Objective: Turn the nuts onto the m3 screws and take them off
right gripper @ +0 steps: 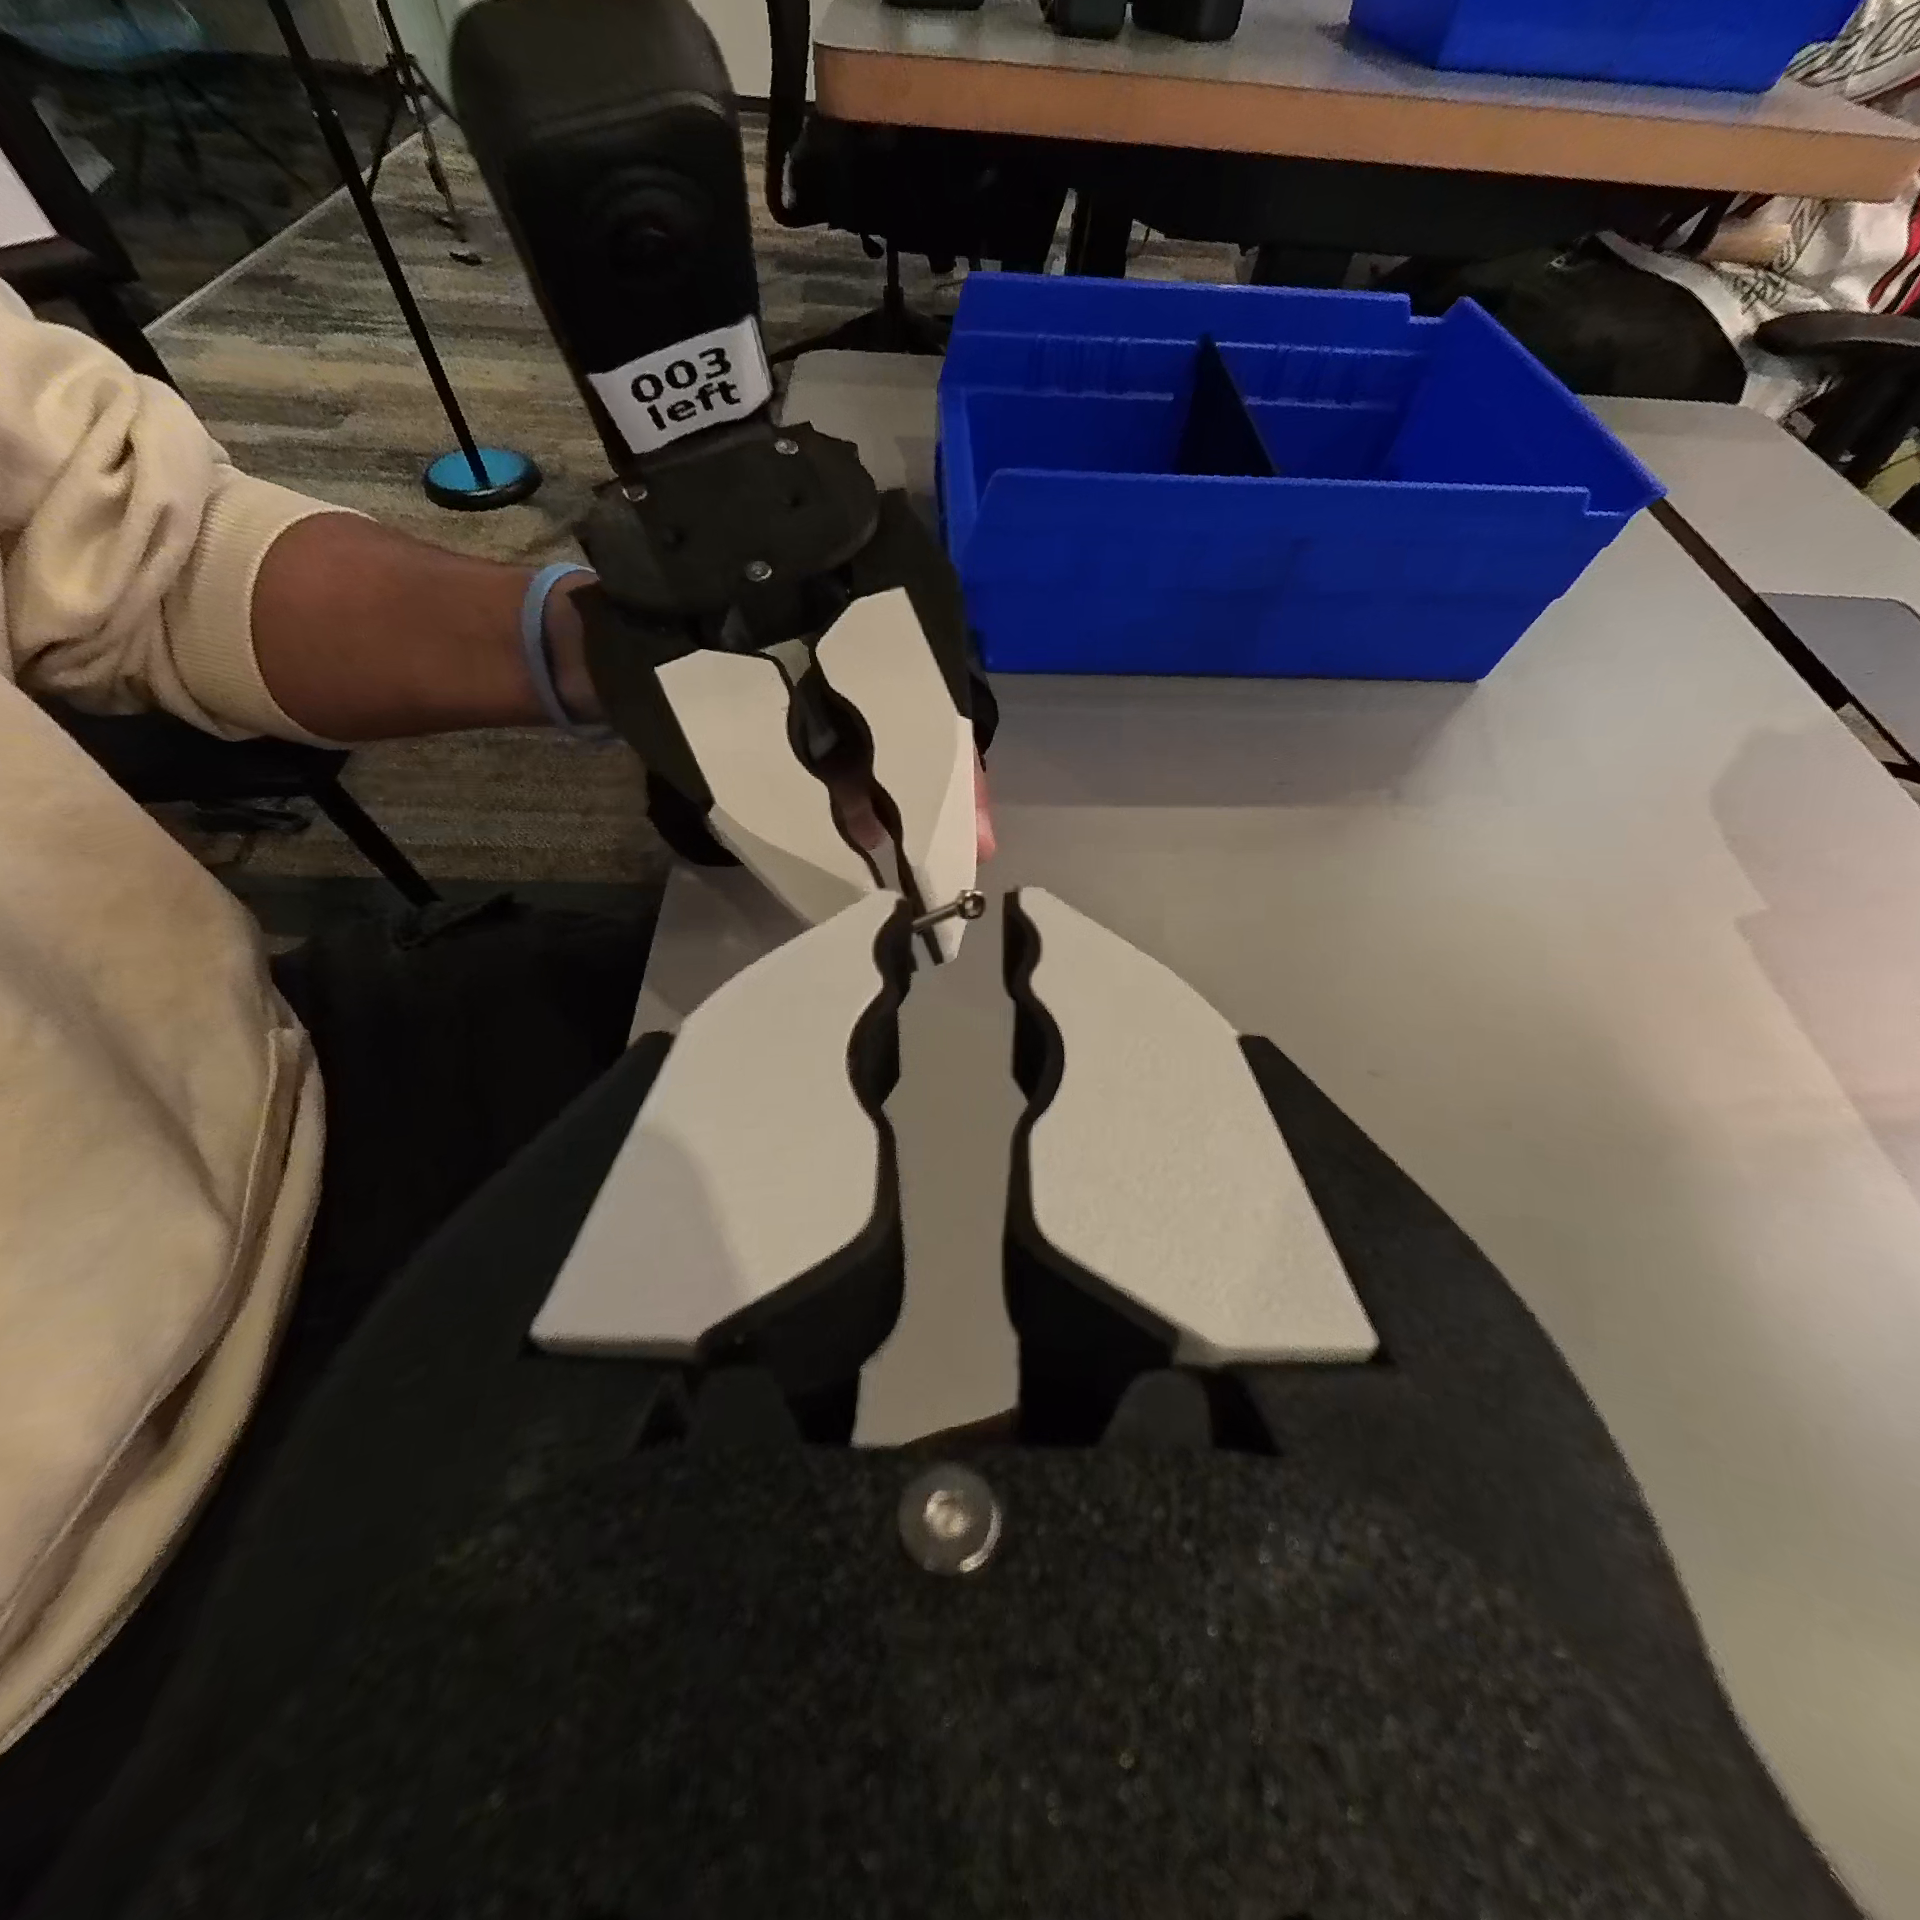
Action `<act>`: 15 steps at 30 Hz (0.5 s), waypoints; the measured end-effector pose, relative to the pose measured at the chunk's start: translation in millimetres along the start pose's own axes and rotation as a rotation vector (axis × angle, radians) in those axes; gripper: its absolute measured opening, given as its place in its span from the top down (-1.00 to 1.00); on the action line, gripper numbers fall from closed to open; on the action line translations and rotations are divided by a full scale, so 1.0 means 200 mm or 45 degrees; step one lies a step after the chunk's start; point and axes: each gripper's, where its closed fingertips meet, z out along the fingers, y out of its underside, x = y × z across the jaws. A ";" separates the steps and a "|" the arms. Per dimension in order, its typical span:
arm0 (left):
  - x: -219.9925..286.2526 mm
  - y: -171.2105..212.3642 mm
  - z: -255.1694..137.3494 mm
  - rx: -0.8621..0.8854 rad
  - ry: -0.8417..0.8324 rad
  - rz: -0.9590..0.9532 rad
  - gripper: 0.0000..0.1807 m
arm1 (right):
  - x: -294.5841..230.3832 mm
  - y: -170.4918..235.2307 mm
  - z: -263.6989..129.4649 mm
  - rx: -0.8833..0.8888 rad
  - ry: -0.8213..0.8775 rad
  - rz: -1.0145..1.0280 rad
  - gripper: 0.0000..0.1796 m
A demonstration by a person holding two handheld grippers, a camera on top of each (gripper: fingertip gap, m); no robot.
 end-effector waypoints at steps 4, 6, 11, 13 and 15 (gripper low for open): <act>-0.01 0.01 0.00 0.014 0.002 -0.028 0.95 | 0.01 0.00 -0.02 0.065 0.030 0.063 0.75; -0.01 0.01 0.00 0.025 0.010 -0.046 0.95 | 0.00 0.00 -0.03 0.129 0.026 0.122 0.70; -0.01 0.00 0.00 0.044 0.018 -0.055 0.95 | -0.03 -0.01 0.00 0.239 0.010 0.216 0.65; -0.01 0.00 0.00 0.041 0.021 -0.054 0.95 | -0.04 -0.01 0.01 0.254 0.029 0.213 0.67; 0.00 0.00 0.00 0.039 0.024 -0.049 0.95 | -0.02 -0.02 0.01 0.266 0.077 0.189 0.71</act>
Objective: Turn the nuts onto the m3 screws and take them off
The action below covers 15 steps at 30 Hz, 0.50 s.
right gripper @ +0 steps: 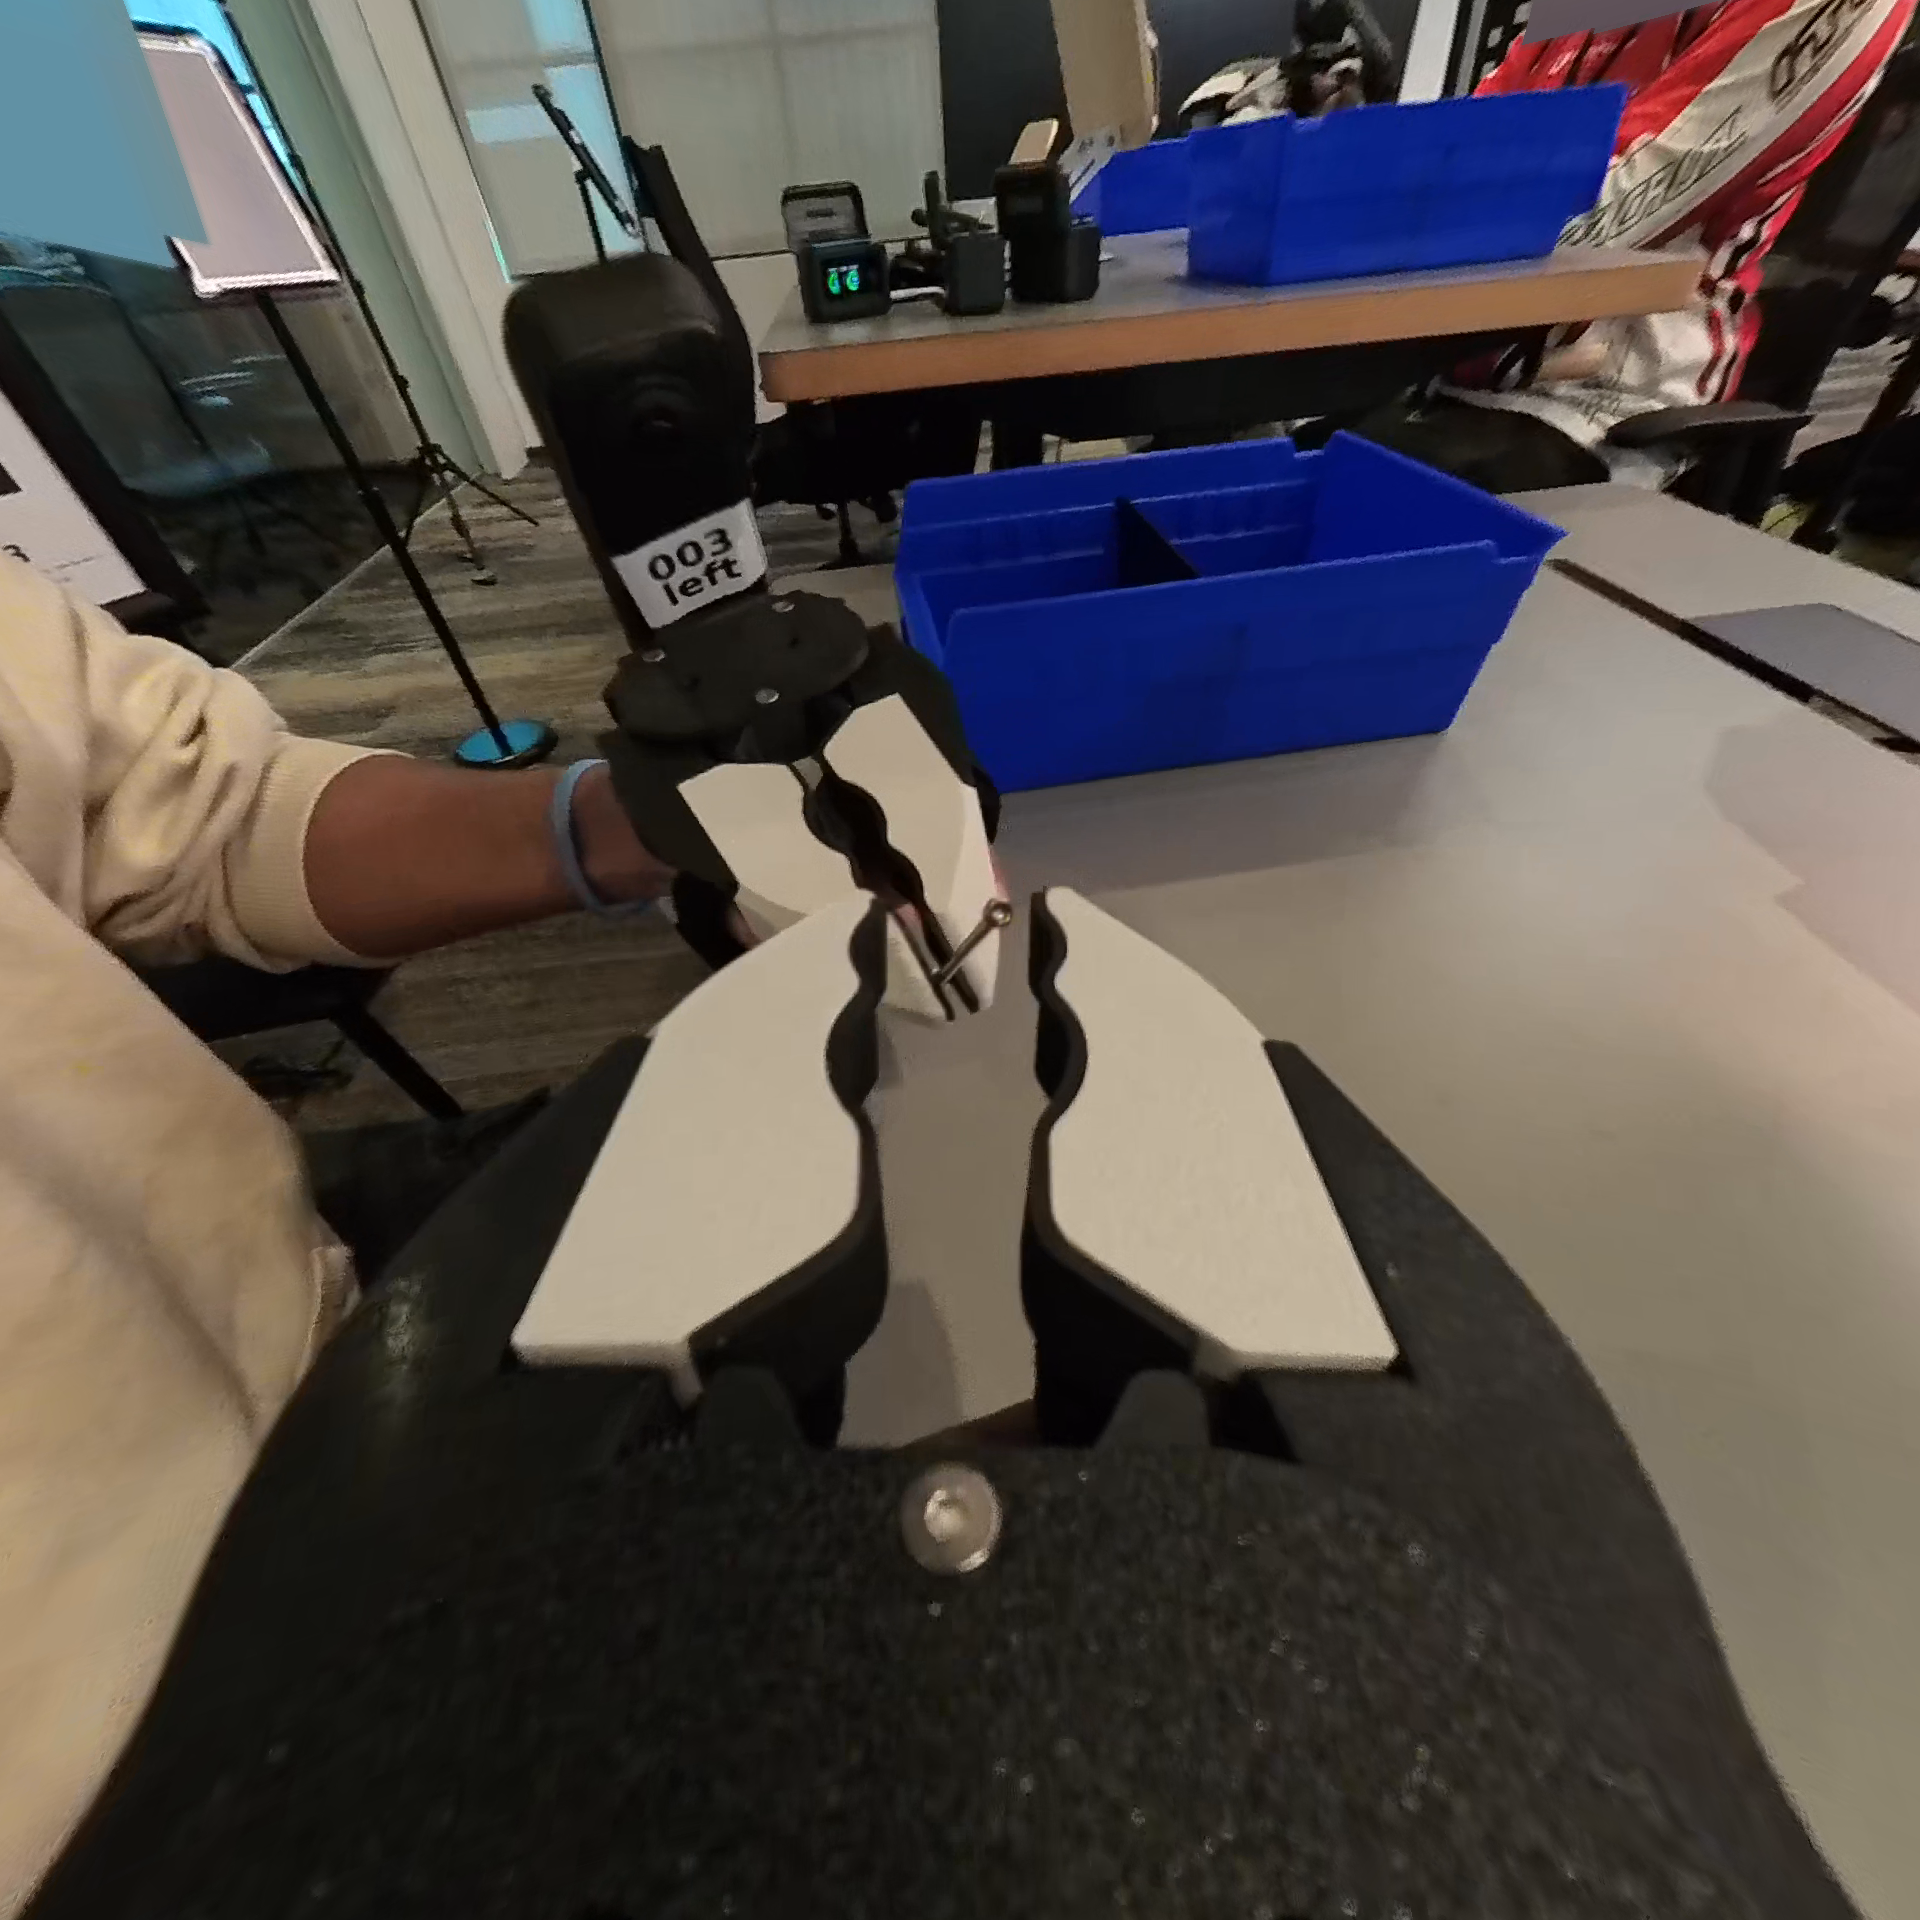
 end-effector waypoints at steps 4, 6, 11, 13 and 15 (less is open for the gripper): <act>0.00 -0.01 0.00 0.007 -0.002 0.005 0.95 | 0.02 -0.01 0.00 -0.002 0.006 0.014 0.73; 0.00 -0.02 -0.01 0.010 -0.006 0.012 0.95 | 0.03 -0.01 -0.01 0.012 0.001 0.054 0.78; 0.00 -0.03 -0.01 0.013 -0.014 0.030 0.95 | 0.03 -0.03 -0.01 0.100 -0.031 0.148 0.85; 0.00 -0.03 -0.02 0.013 -0.010 0.030 0.95 | 0.02 -0.01 0.00 0.093 -0.033 0.152 0.83; 0.01 -0.03 -0.02 0.015 -0.008 0.029 0.95 | 0.02 -0.01 0.00 0.087 -0.043 0.160 0.83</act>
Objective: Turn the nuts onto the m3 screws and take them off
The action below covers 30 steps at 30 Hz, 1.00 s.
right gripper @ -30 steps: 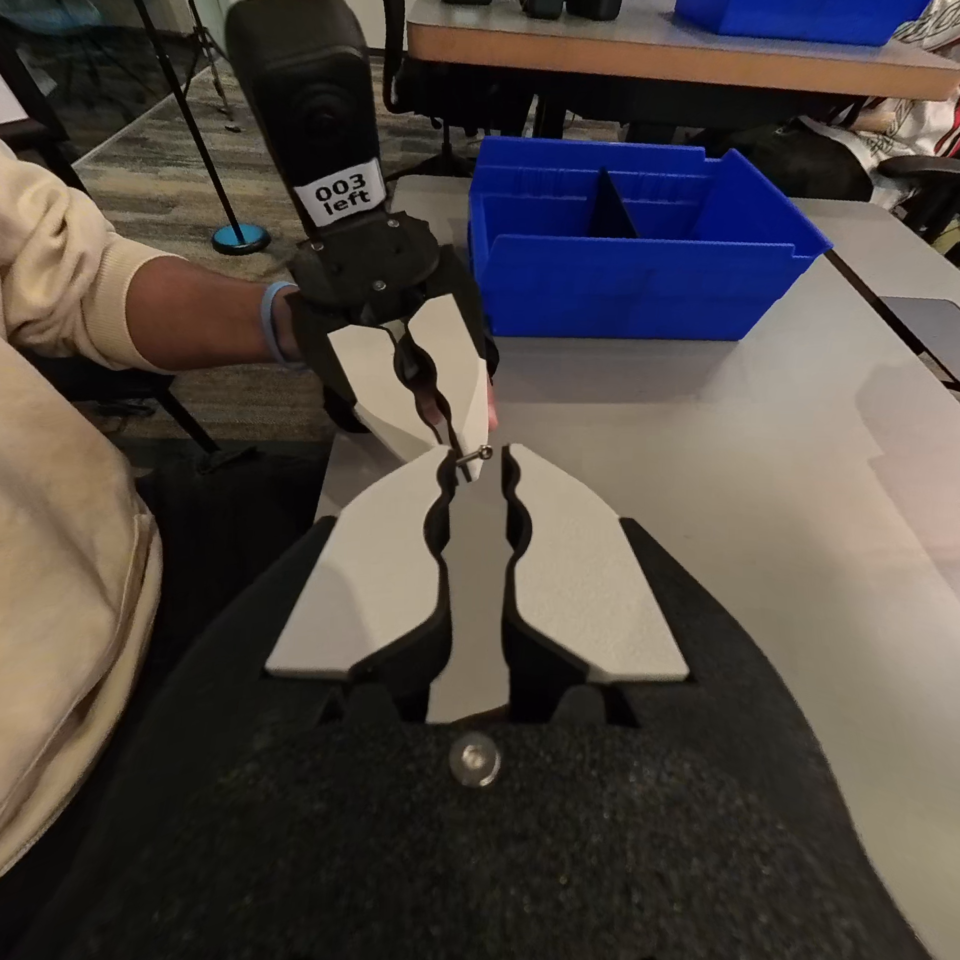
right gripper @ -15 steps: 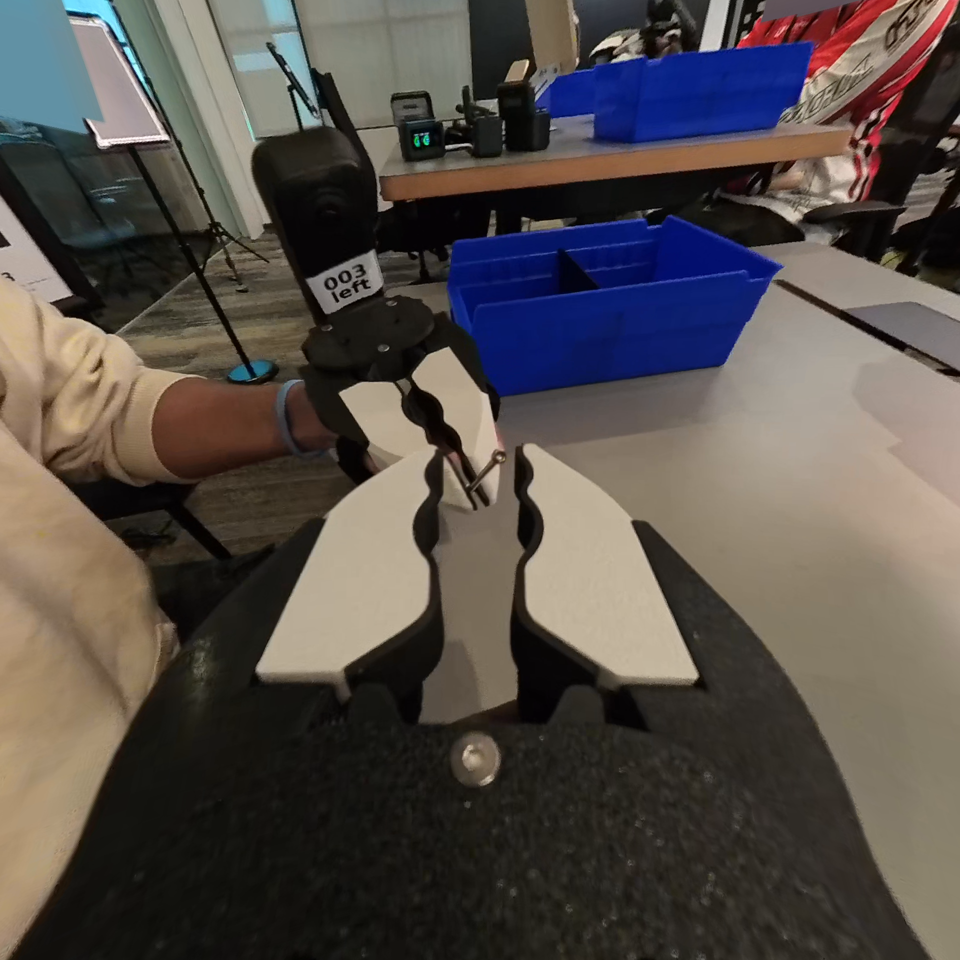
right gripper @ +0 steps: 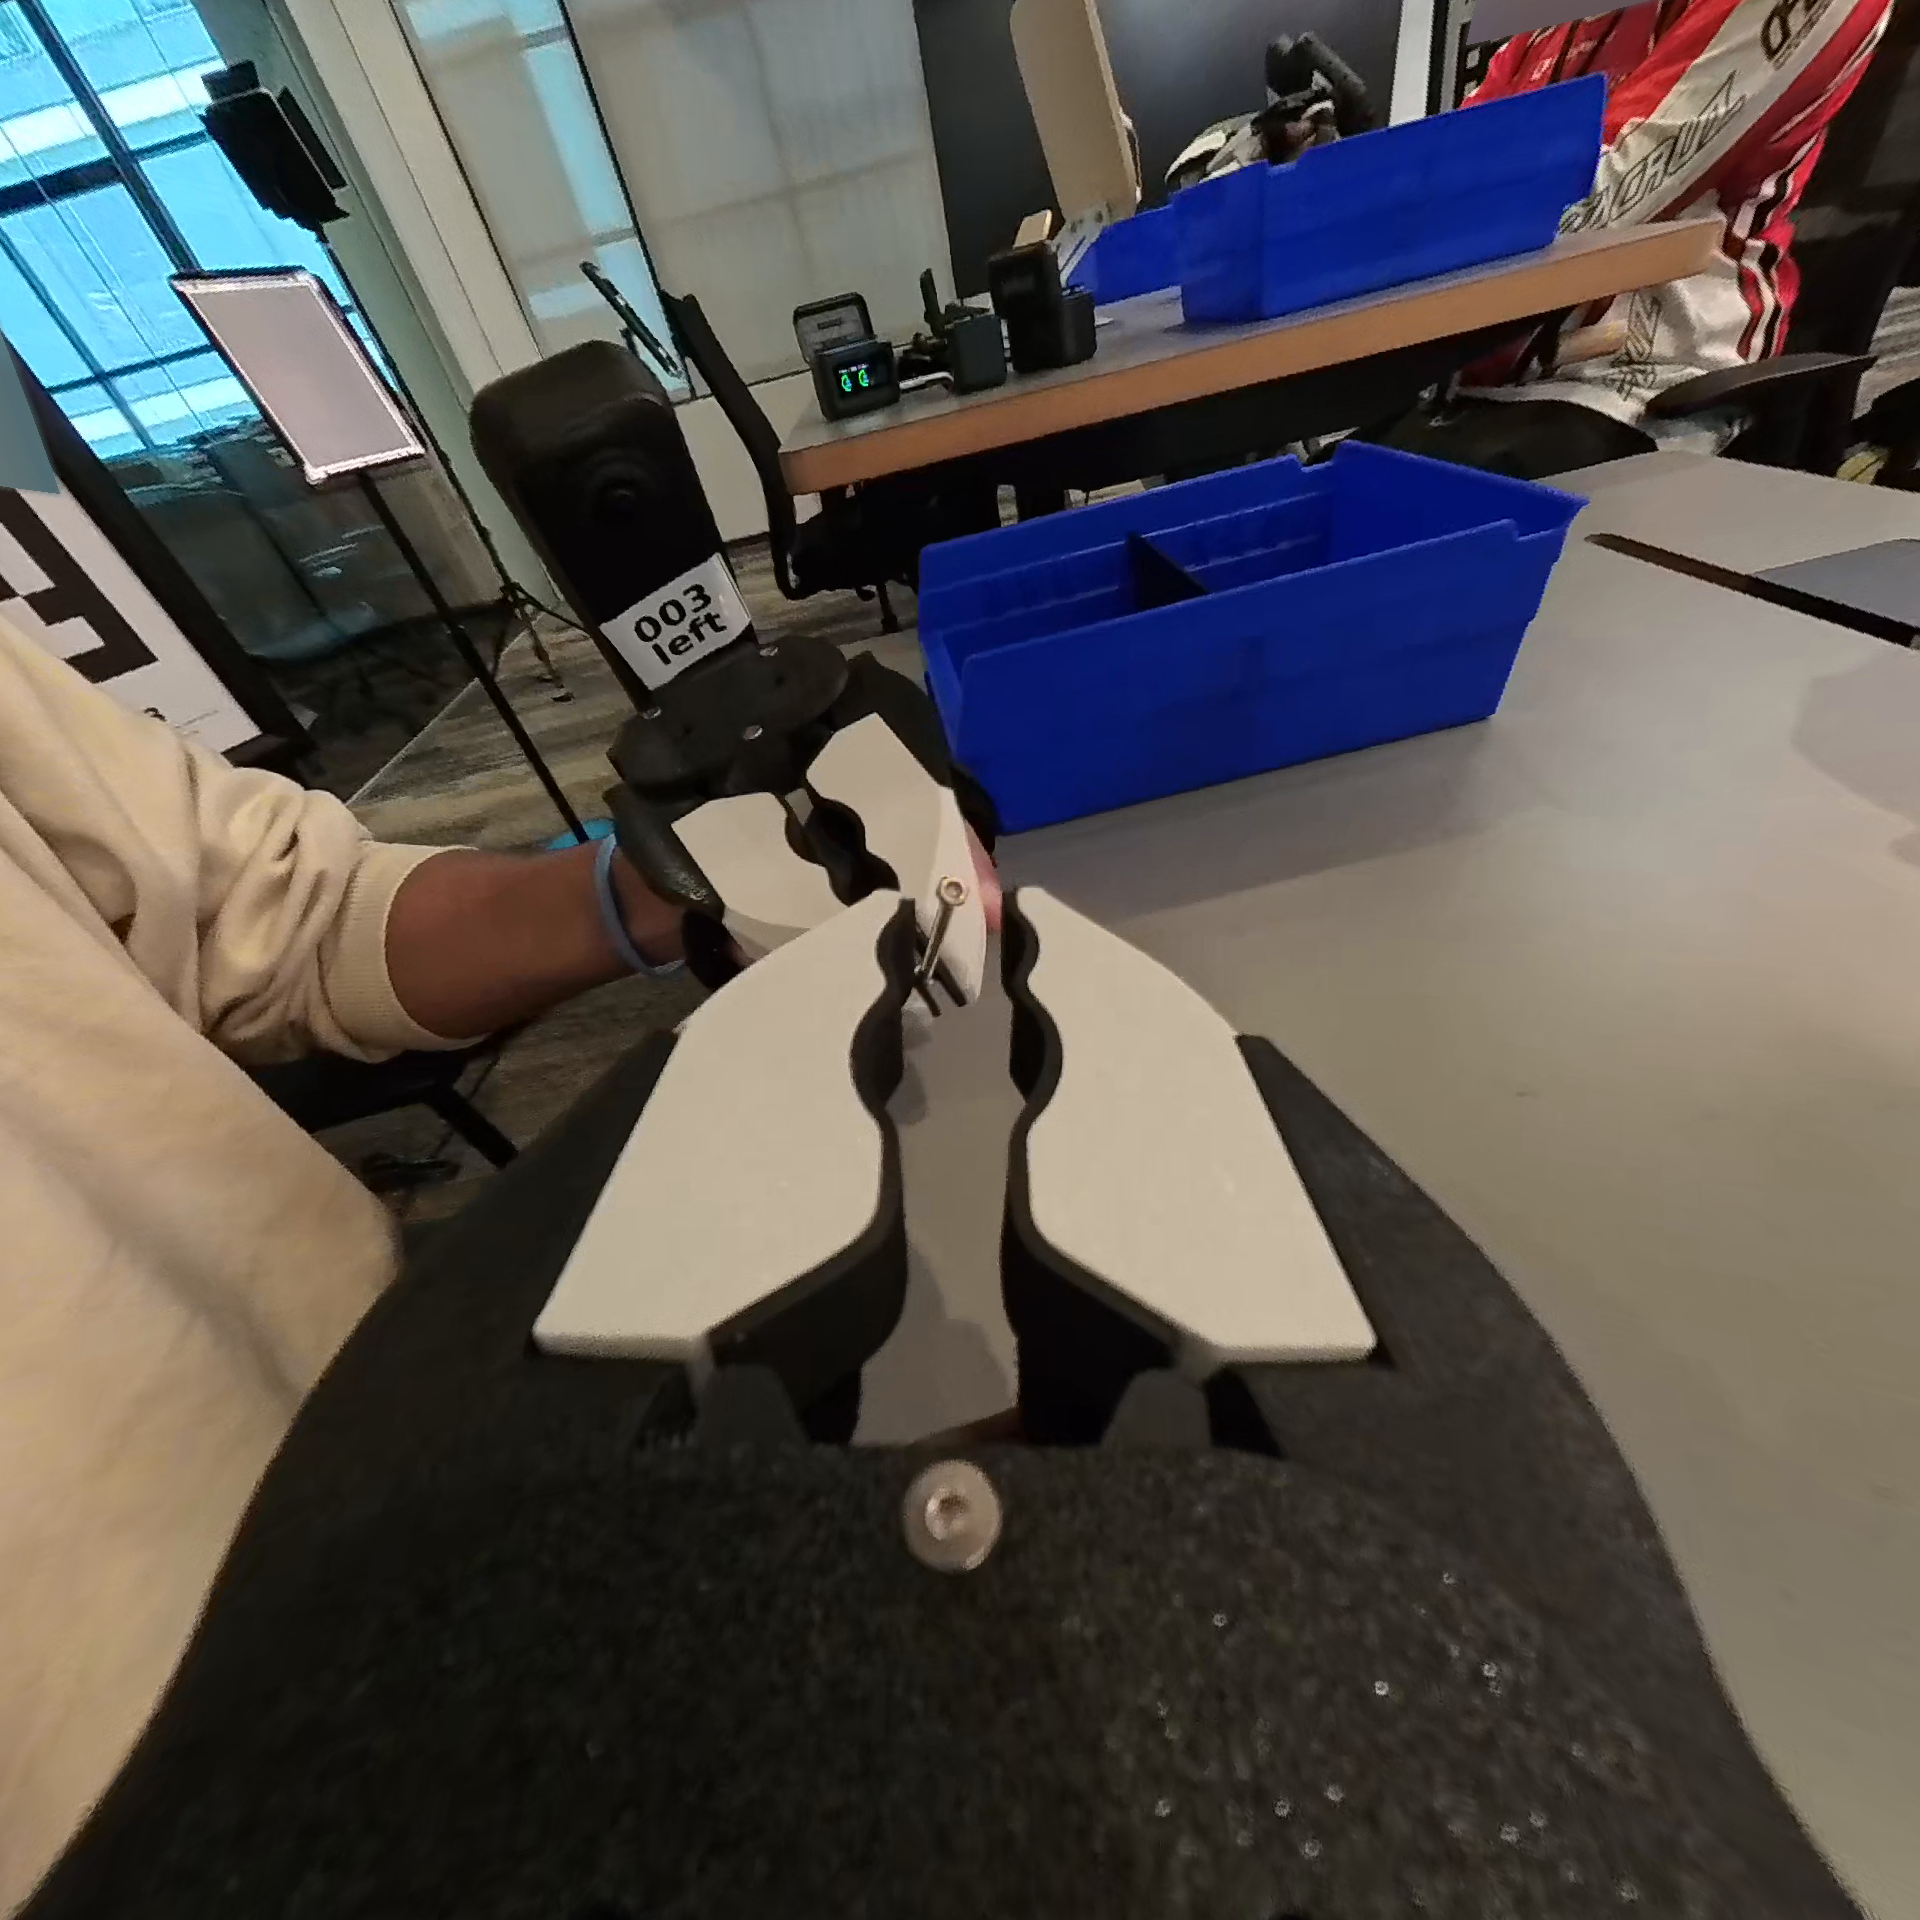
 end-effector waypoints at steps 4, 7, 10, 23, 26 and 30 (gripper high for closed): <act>0.01 0.00 0.00 -0.001 0.002 0.007 0.95 | 0.00 0.00 0.01 0.001 -0.014 0.009 0.85; 0.00 -0.01 0.00 -0.001 0.001 0.010 0.95 | -0.01 0.00 0.01 0.005 -0.029 0.013 0.86; 0.00 0.00 0.00 -0.002 0.001 0.008 0.95 | -0.01 -0.02 0.00 0.020 -0.035 0.012 0.88; 0.01 -0.01 -0.01 0.001 0.002 0.019 0.95 | -0.02 -0.02 0.00 0.013 -0.064 0.021 0.93; 0.01 -0.01 -0.01 -0.002 0.002 0.021 0.95 | -0.02 -0.02 0.01 0.010 -0.060 0.007 0.94; 0.01 -0.01 -0.01 -0.007 0.002 0.026 0.95 | -0.02 -0.02 0.01 -0.002 -0.053 0.001 0.94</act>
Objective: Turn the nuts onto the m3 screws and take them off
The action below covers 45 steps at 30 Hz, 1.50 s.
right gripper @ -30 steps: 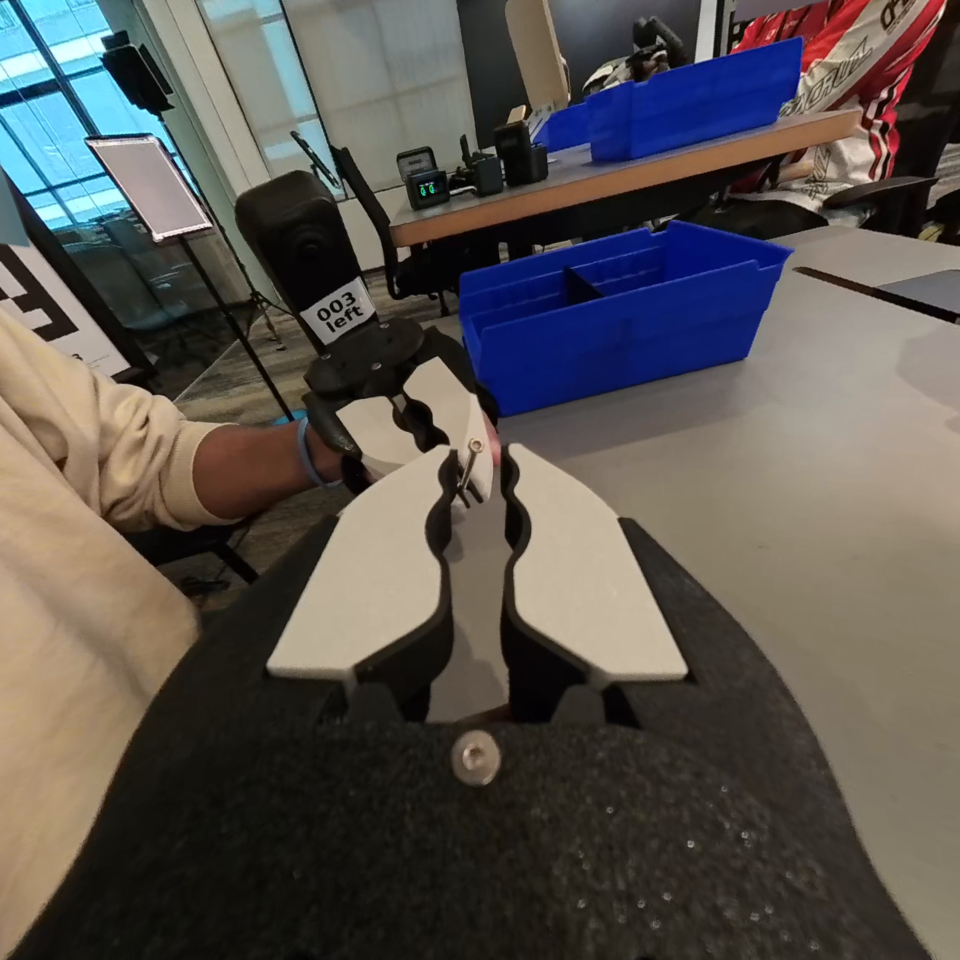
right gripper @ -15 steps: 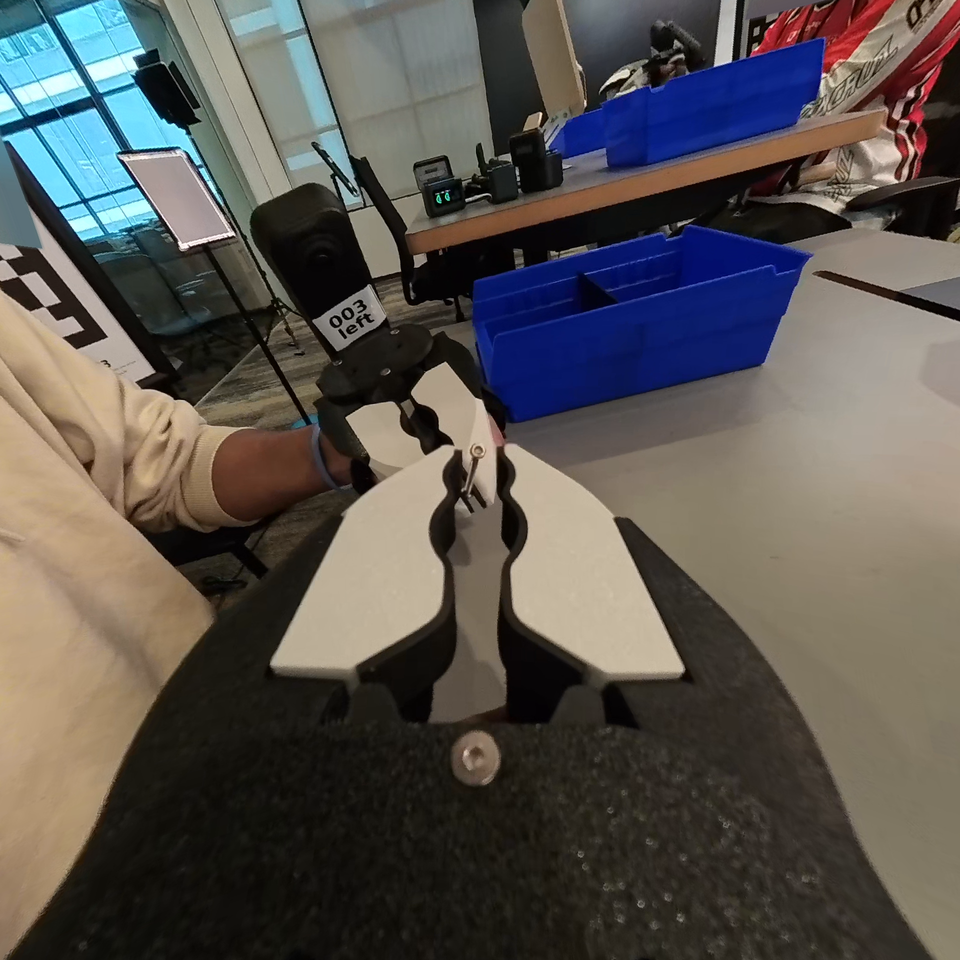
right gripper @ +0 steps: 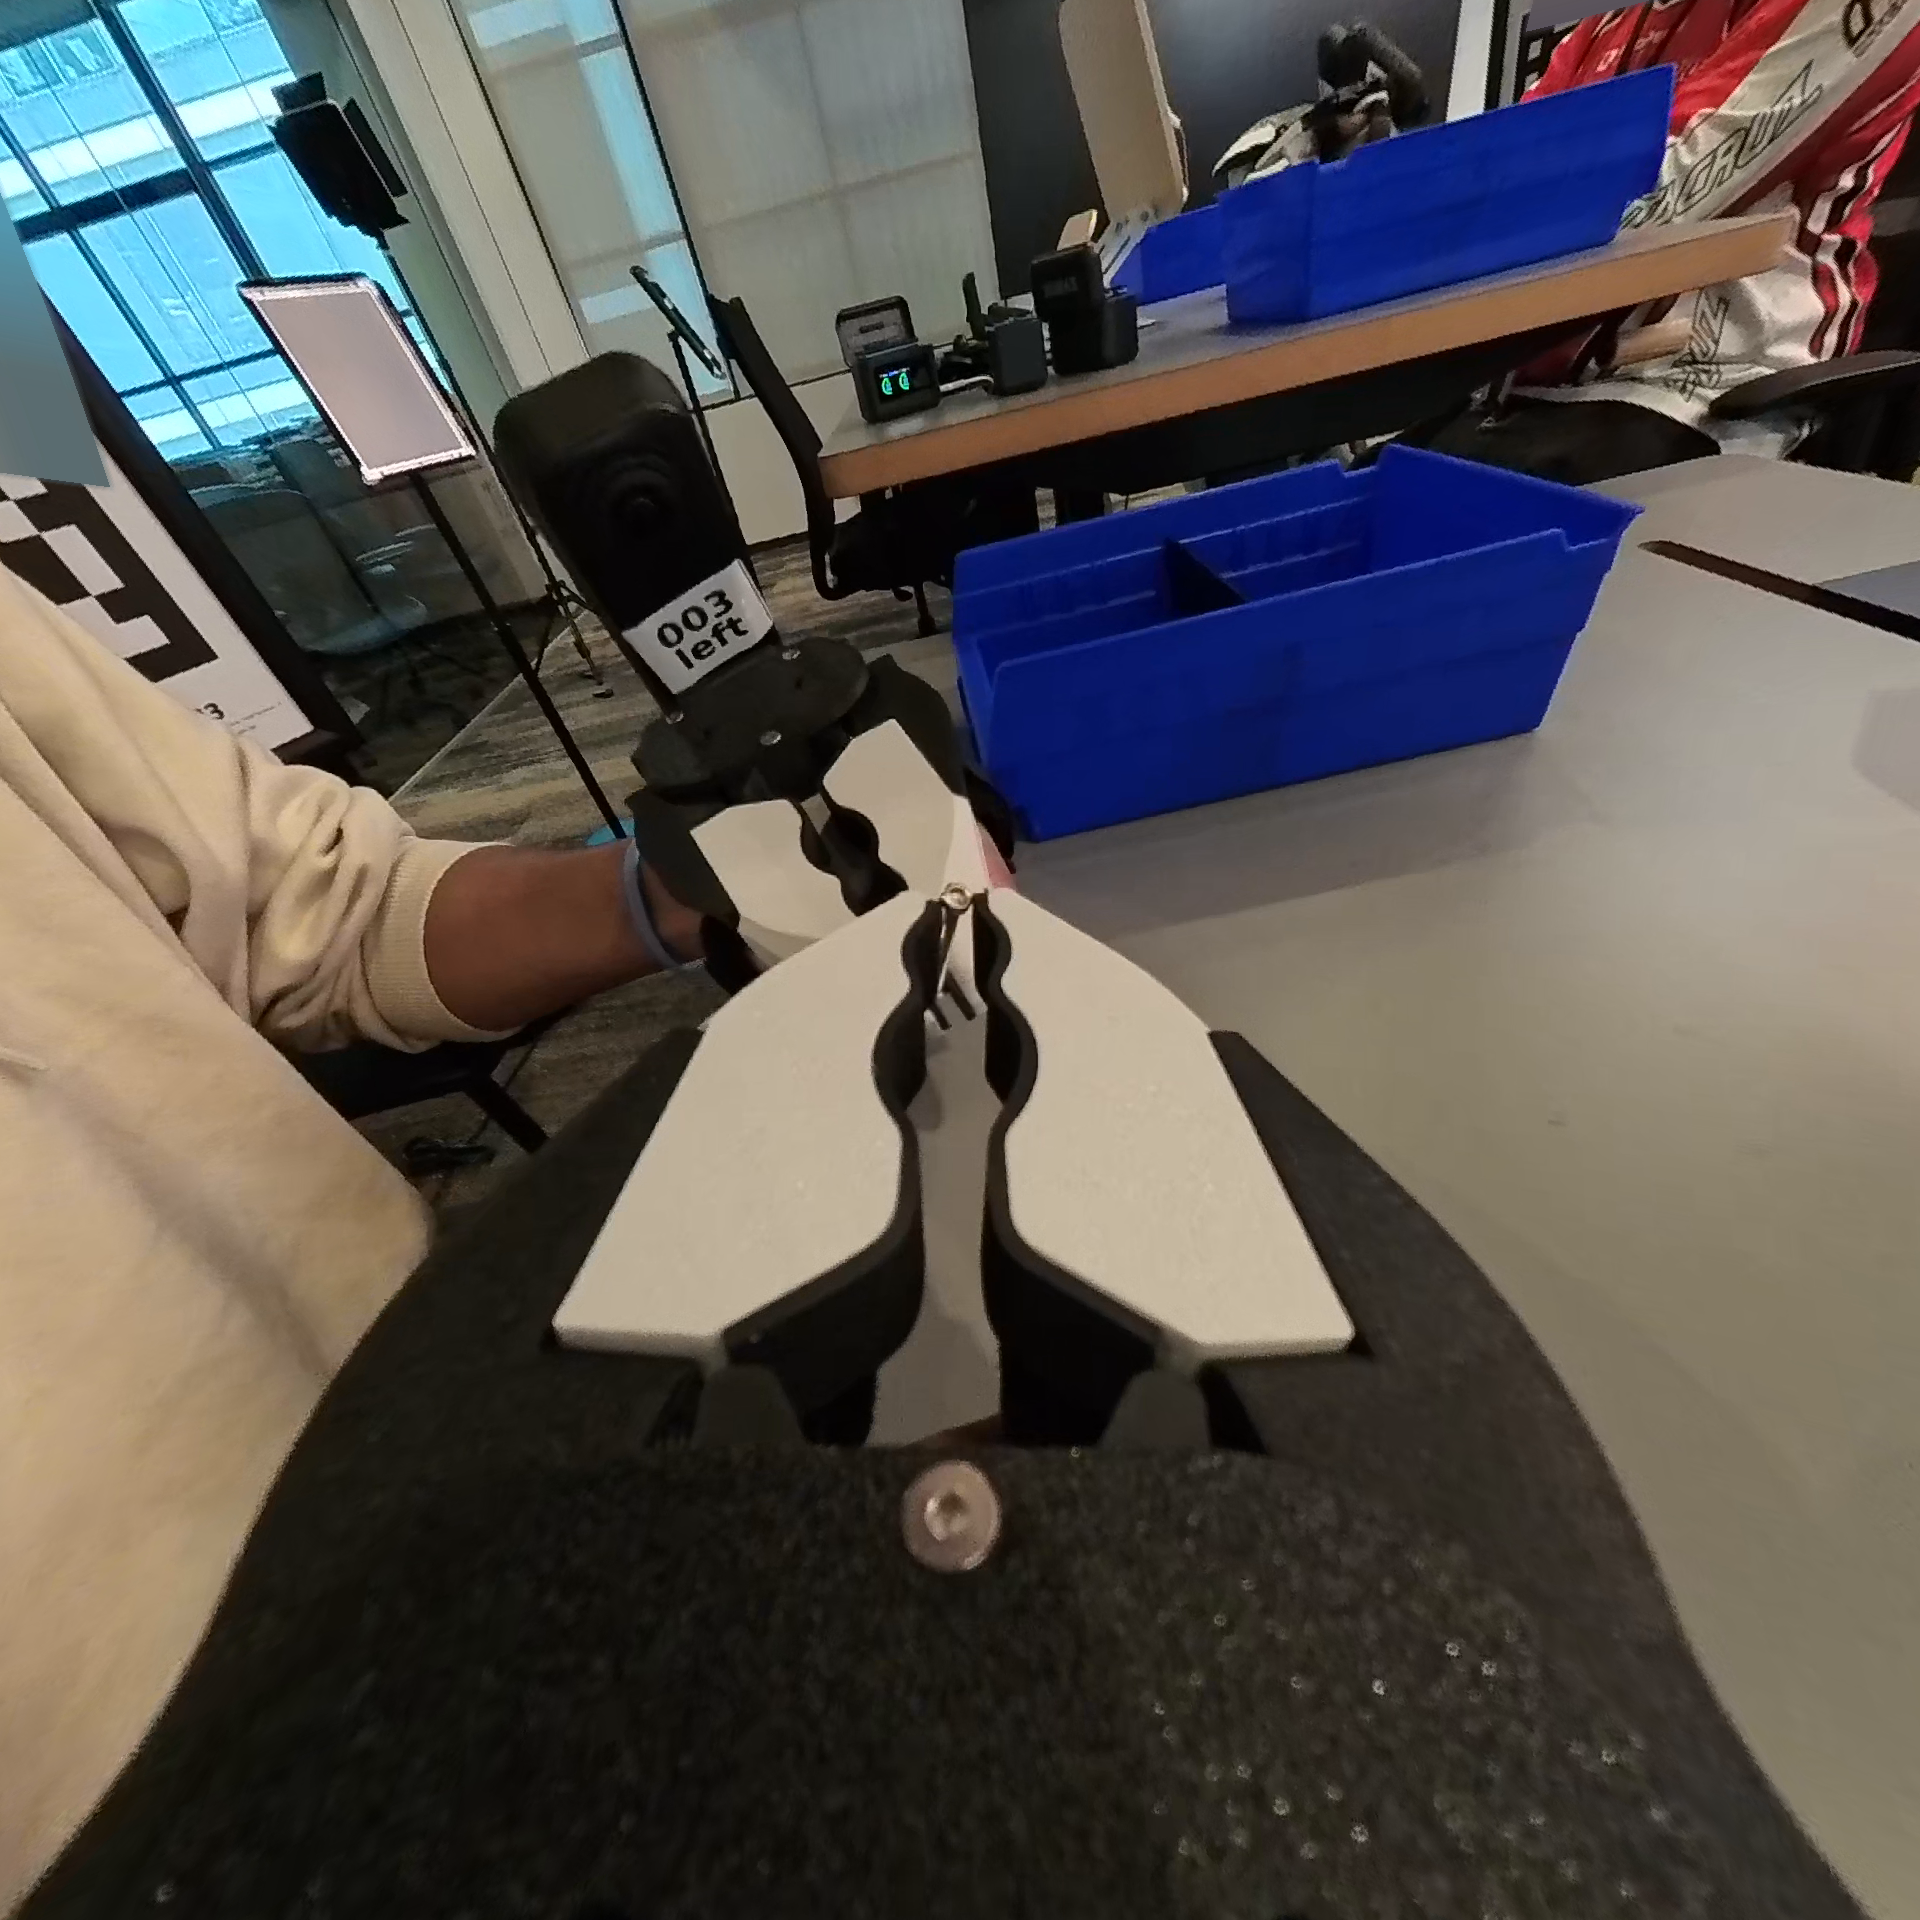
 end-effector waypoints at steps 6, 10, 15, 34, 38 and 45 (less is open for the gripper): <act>0.01 0.01 0.01 -0.022 0.002 0.017 0.95 | 0.01 0.00 -0.01 -0.028 0.010 -0.022 0.94; 0.01 0.01 0.00 -0.022 0.005 0.011 0.95 | 0.01 -0.01 -0.03 -0.047 0.027 -0.058 0.94; 0.01 0.01 0.00 -0.019 0.018 -0.002 0.95 | 0.00 0.02 -0.02 -0.122 0.048 -0.128 0.94; 0.03 0.07 0.01 -0.121 0.036 0.061 0.95 | 0.00 0.10 -0.02 -0.363 0.062 -0.265 0.94; 0.03 0.10 0.02 -0.179 0.019 0.095 0.95 | 0.01 0.13 -0.03 -0.456 0.088 -0.326 0.94; 0.00 0.17 0.05 -0.325 -0.080 0.215 0.96 | 0.04 0.18 -0.03 -0.539 0.134 -0.354 0.94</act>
